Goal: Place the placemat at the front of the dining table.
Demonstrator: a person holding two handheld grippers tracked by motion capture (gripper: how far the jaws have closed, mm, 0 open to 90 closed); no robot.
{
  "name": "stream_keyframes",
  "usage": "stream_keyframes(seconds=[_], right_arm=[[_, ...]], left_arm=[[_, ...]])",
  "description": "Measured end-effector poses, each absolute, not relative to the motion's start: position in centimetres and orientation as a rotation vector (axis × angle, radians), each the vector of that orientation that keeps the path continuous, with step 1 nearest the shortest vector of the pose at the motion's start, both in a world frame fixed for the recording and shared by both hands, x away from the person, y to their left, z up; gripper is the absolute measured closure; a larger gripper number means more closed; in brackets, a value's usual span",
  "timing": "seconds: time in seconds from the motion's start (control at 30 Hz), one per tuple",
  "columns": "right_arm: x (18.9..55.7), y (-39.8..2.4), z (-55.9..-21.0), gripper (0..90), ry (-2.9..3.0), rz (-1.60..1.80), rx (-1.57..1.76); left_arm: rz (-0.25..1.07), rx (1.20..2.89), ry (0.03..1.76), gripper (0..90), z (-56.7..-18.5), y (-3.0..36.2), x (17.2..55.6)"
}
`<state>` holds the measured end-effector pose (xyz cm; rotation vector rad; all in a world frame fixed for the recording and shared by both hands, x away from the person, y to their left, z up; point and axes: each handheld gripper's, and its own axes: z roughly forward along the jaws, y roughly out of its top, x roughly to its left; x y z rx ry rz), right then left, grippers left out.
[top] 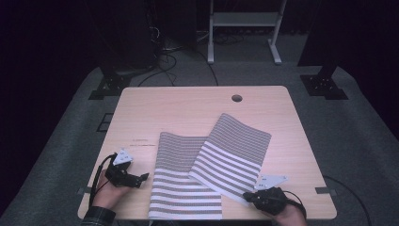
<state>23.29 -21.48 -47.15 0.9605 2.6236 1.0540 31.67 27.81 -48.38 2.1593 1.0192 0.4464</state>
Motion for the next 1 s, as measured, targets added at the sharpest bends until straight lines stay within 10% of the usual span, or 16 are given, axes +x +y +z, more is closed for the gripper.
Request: stream_keyframes(seconds=[1.0], right_arm=[[25.8,-26.4,-46.8,89.9,2.45,0.887,1.14]], left_arm=[[0.446,2.16,1.019,0.0,-48.4,27.8,31.7]])
